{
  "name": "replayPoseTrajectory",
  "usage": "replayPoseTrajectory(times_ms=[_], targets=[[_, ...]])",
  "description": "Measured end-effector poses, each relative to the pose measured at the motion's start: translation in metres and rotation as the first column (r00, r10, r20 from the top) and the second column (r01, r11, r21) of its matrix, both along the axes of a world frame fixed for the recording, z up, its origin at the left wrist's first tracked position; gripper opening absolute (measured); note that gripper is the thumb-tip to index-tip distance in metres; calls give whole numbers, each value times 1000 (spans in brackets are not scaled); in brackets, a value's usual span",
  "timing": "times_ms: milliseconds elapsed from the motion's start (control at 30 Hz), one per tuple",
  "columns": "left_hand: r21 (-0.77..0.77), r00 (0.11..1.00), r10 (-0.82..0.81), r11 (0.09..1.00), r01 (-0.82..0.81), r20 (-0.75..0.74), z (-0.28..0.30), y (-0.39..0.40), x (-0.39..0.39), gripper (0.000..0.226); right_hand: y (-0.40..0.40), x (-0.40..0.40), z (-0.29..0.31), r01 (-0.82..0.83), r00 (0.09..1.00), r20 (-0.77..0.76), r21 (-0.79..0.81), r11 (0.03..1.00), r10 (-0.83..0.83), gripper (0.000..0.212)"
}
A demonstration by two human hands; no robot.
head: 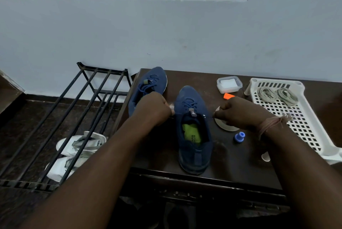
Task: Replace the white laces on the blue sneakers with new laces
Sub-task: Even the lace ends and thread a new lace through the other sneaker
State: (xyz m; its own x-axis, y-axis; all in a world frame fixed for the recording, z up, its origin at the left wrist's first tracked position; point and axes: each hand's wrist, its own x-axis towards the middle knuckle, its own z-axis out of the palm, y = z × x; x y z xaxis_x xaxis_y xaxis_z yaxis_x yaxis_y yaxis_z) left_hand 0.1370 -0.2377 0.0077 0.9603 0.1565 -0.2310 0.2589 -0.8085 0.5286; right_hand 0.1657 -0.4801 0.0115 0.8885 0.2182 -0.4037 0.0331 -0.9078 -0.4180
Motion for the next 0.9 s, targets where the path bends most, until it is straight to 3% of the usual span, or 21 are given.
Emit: replayPoseTrajectory(times_ms=[200,300,433,600,700,767,900], targets=[[18,998,66,998,-66,24,-10,-4,-7,21,5,-12,-13,45,987,157,1,999,-44,43],[-94,996,85,992,-84,1,-10,-10,-15,27,11,-22,-9,54,991,116,64,996,-61,52],[-184,995,98,978,-100,-21,6,-17,-23,19,18,-37,18,178,984,-37,209,961,-174,48],[-292,996,69,953,-85,-65,60,-32,-21,16,34,-51,76,249,965,-146,259,933,-217,36],[-249,993,36,966,-63,-114,106,-41,-20,35,41,-52,114,185,978,-126,128,974,-169,31],[-330,995,39,942,-69,-97,134,-42,-23,23,46,-54,145,123,991,-62,39,992,-121,24],[-498,982,-31,864,-67,-185,183,-44,-34,30,48,-57,195,180,976,-160,228,957,-145,24]])
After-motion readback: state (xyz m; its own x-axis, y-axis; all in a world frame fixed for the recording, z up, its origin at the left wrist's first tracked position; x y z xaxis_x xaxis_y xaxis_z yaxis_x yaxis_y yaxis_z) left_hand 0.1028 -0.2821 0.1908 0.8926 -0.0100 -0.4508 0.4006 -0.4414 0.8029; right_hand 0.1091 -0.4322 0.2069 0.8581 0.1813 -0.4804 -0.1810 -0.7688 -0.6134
